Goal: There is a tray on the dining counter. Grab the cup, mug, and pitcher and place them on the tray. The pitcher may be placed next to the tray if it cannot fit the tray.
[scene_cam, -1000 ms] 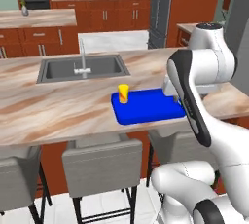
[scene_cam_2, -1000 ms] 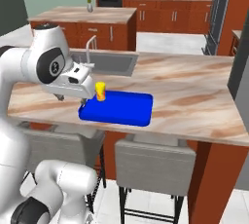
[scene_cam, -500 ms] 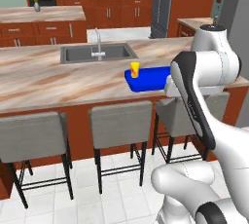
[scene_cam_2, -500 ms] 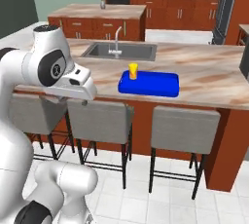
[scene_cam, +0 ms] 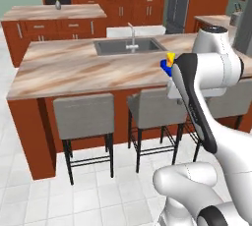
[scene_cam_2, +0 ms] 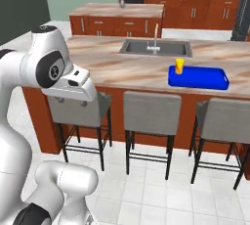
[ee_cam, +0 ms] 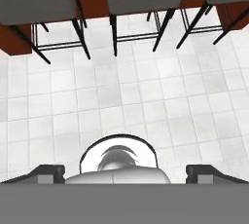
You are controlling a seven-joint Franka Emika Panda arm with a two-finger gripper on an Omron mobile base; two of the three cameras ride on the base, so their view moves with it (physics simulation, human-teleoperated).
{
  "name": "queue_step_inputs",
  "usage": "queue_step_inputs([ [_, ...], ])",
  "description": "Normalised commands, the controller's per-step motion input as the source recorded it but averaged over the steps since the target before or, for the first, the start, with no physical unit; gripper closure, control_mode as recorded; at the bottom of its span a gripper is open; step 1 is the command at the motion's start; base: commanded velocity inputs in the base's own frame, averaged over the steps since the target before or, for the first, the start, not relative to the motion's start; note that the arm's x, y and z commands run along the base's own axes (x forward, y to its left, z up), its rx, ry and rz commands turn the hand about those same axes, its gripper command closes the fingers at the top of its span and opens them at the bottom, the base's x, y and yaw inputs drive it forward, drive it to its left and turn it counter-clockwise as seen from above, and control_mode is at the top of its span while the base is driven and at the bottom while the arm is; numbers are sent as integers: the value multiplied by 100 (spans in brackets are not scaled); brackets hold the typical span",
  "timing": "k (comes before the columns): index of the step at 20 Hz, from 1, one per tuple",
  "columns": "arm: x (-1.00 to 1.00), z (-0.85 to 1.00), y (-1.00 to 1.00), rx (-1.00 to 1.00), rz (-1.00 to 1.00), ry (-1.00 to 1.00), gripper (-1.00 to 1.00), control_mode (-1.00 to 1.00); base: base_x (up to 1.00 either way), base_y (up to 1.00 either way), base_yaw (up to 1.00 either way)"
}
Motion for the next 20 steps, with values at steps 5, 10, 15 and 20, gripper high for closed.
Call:
queue_step_inputs([
  [5, 0, 0, 0, 0, 0, 0, -100, 100, -34, 100, 0],
  [10, 0, 0, 0, 0, 0, 0, -100, 100, -11, 100, 1],
  [15, 0, 0, 0, 0, 0, 0, -100, 100, -1, 100, 2],
  [20, 0, 0, 0, 0, 0, 0, -100, 100, 0, 100, 0],
])
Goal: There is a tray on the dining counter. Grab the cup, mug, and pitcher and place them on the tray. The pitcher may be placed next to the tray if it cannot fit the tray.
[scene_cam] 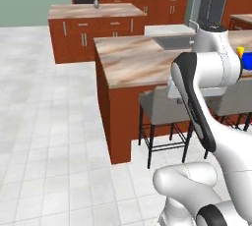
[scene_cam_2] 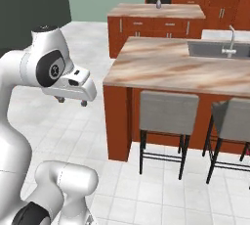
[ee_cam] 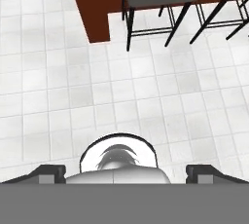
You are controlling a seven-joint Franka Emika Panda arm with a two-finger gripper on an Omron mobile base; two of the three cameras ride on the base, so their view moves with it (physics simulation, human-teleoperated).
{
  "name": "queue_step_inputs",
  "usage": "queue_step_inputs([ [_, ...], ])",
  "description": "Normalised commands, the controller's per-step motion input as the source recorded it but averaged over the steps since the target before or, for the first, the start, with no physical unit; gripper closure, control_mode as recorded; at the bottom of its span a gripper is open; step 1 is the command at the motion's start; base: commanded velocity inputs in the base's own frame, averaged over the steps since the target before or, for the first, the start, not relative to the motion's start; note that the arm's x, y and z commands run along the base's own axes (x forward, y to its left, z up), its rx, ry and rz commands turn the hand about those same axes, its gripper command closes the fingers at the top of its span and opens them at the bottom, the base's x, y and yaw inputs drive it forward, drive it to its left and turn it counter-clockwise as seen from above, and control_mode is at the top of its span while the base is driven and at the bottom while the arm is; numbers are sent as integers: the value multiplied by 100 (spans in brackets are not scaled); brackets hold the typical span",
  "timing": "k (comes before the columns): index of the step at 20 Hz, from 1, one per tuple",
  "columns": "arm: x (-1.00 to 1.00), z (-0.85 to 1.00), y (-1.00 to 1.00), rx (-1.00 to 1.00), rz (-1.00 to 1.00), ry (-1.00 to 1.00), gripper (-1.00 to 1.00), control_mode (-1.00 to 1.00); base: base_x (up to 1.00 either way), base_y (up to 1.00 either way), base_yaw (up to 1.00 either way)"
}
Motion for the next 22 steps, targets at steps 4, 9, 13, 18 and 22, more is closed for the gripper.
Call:
queue_step_inputs([
  [4, 0, 0, 0, 0, 0, 0, -100, 100, 8, 100, 0],
  [9, 0, 0, 0, 0, 0, 0, -100, 100, 28, 100, 0],
  [13, 0, 0, 0, 0, 0, 0, -100, 100, 31, 100, 0],
  [18, 0, 0, 0, 0, 0, 0, -100, 100, 35, 100, 0],
  [22, 0, 0, 0, 0, 0, 0, -100, 100, 48, 100, 0],
])
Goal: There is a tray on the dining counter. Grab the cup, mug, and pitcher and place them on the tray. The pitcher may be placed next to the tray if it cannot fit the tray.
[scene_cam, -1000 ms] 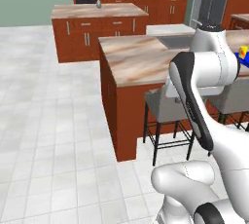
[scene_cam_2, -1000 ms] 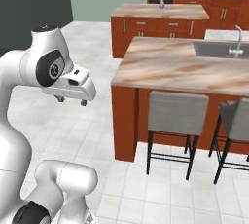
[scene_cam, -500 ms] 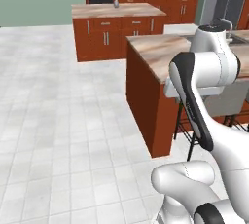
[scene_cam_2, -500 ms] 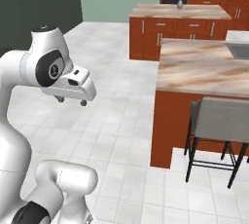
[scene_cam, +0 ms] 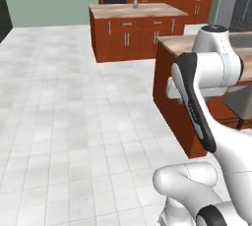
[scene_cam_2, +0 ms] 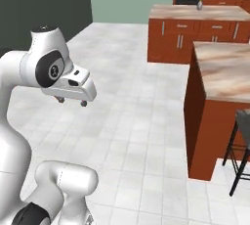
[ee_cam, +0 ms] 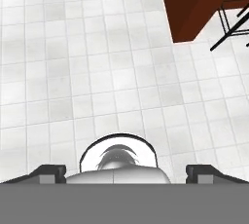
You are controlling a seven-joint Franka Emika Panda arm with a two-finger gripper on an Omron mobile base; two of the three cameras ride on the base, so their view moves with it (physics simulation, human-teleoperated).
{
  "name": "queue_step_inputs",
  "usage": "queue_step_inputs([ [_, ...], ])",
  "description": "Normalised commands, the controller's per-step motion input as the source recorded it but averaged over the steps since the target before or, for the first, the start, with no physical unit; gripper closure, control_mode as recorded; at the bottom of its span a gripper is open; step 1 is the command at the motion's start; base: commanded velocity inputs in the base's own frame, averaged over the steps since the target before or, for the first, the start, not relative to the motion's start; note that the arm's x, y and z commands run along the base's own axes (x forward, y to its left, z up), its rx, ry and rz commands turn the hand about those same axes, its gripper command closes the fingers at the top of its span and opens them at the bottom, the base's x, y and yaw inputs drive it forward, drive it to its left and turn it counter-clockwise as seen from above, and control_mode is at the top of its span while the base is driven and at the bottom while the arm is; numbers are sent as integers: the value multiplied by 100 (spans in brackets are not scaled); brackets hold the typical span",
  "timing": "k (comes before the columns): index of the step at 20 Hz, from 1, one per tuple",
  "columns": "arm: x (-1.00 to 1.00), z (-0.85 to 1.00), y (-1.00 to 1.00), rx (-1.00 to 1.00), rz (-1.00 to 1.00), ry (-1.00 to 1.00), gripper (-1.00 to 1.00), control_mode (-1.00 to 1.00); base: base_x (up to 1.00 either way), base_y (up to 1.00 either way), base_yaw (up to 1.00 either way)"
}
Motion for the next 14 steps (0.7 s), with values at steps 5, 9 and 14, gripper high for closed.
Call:
queue_step_inputs([
  [5, 0, 0, 0, 0, 0, 0, -100, 100, 71, 100, 0],
  [9, 0, 0, 0, 0, 0, 0, -100, 100, 84, 100, 0],
  [14, 0, 0, 0, 0, 0, 0, -100, 100, 99, 86, -10],
])
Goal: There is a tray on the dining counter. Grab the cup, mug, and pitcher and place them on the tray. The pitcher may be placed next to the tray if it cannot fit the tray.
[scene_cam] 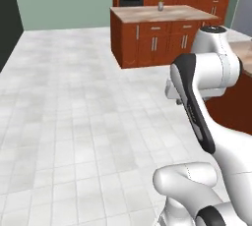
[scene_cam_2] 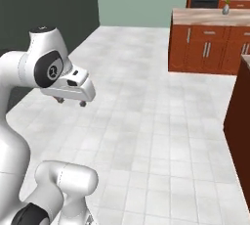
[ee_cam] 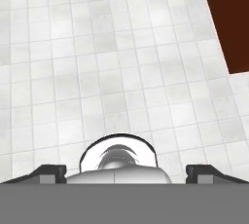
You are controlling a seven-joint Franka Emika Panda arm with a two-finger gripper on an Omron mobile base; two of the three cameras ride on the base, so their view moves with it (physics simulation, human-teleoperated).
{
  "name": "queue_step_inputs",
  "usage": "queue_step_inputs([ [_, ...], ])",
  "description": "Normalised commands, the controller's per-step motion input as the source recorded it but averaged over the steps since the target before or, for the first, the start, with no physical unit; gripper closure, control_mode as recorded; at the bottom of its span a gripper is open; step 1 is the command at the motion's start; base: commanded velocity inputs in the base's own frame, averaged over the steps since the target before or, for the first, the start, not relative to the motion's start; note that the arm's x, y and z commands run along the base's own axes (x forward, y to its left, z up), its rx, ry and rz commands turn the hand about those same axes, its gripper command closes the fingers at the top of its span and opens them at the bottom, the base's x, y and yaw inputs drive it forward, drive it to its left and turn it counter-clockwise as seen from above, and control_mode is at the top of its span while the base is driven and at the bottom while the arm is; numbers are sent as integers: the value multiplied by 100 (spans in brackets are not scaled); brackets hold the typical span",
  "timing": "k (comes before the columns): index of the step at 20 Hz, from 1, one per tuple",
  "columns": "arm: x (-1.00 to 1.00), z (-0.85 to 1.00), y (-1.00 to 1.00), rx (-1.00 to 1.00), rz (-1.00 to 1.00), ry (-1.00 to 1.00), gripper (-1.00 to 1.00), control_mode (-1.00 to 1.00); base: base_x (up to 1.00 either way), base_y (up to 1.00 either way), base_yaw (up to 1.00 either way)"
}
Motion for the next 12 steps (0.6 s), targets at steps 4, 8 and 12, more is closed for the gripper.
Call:
queue_step_inputs([
  [4, 0, 0, 0, 0, 0, 0, -100, 100, 100, 66, -14],
  [8, 0, 0, 0, 0, 0, 0, -100, 100, 100, 68, -12],
  [12, 0, 0, 0, 0, 0, 0, -100, 100, 100, 75, -11],
])
